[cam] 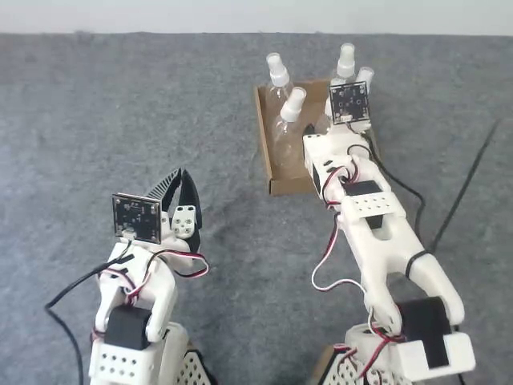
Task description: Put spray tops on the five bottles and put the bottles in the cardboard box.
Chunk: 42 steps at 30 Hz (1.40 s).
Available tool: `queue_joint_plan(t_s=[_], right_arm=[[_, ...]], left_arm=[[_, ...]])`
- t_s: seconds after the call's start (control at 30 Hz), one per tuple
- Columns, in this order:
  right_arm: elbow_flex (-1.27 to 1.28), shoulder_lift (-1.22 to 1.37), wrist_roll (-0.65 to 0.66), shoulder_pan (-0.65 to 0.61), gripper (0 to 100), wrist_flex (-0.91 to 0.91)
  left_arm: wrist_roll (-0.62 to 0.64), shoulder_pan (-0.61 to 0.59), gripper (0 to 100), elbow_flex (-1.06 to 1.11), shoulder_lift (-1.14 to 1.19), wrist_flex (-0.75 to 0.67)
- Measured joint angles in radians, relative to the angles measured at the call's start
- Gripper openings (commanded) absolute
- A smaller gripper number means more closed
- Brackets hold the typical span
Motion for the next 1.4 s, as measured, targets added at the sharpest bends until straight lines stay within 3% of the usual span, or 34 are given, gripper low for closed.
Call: queue_joint_plan(t_s=[0.97,1.17,1.4], right_arm=[[0.026,0.000,0.000,0.000,20.1,-0.008],[0.026,0.000,0.000,0.000,29.9,-0.008],[0.026,0.000,0.000,0.000,30.3,-0.008]], left_arm=[[0.000,0.000,1,0.000,0.000,0.000],[0.000,0.000,1,0.000,0.000,0.000],[0.000,0.000,1,0.000,0.000,0.000]])
